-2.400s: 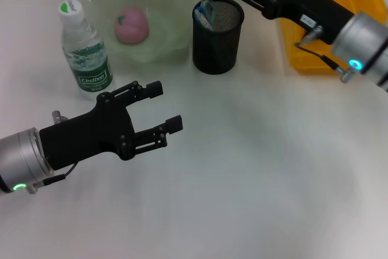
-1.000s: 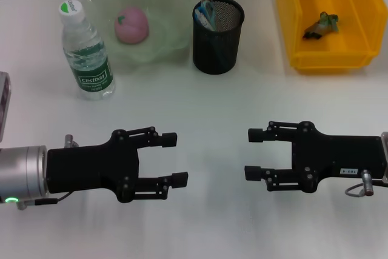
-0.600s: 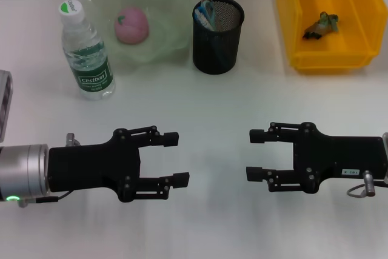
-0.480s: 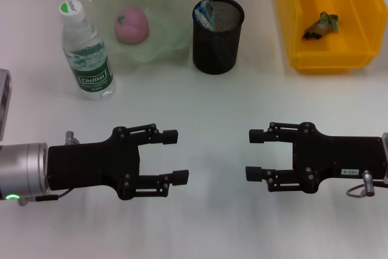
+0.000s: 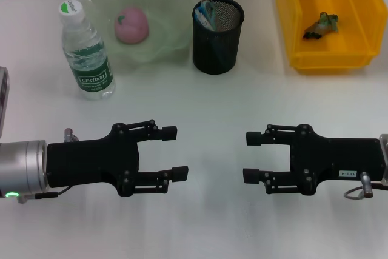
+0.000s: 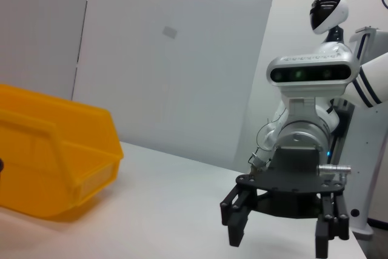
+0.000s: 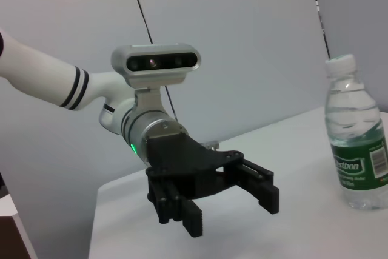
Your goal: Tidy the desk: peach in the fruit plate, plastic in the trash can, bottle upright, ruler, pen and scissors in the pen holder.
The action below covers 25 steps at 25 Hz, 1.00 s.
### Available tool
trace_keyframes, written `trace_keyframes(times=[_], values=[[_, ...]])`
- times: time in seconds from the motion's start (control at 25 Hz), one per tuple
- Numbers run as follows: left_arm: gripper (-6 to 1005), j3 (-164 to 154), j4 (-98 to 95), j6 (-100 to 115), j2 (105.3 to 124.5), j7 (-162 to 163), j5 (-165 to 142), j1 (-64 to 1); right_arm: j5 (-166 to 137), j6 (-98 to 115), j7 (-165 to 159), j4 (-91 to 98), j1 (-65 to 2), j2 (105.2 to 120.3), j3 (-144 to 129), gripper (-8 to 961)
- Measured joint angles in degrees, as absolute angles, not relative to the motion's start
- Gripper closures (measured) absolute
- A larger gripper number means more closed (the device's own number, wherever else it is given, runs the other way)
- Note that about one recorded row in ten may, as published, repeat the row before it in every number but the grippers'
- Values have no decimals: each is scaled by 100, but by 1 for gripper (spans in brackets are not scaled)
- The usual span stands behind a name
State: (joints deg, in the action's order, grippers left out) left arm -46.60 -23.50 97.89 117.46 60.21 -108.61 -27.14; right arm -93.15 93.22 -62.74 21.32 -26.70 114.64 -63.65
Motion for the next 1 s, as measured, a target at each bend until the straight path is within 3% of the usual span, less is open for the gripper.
trace_keyframes(times=[1.0], values=[[213,-4702,-2342,9724,11733,6148,-10991,-2671,-9334,9481,-6293,2133,-2650,11438,-6390,222]])
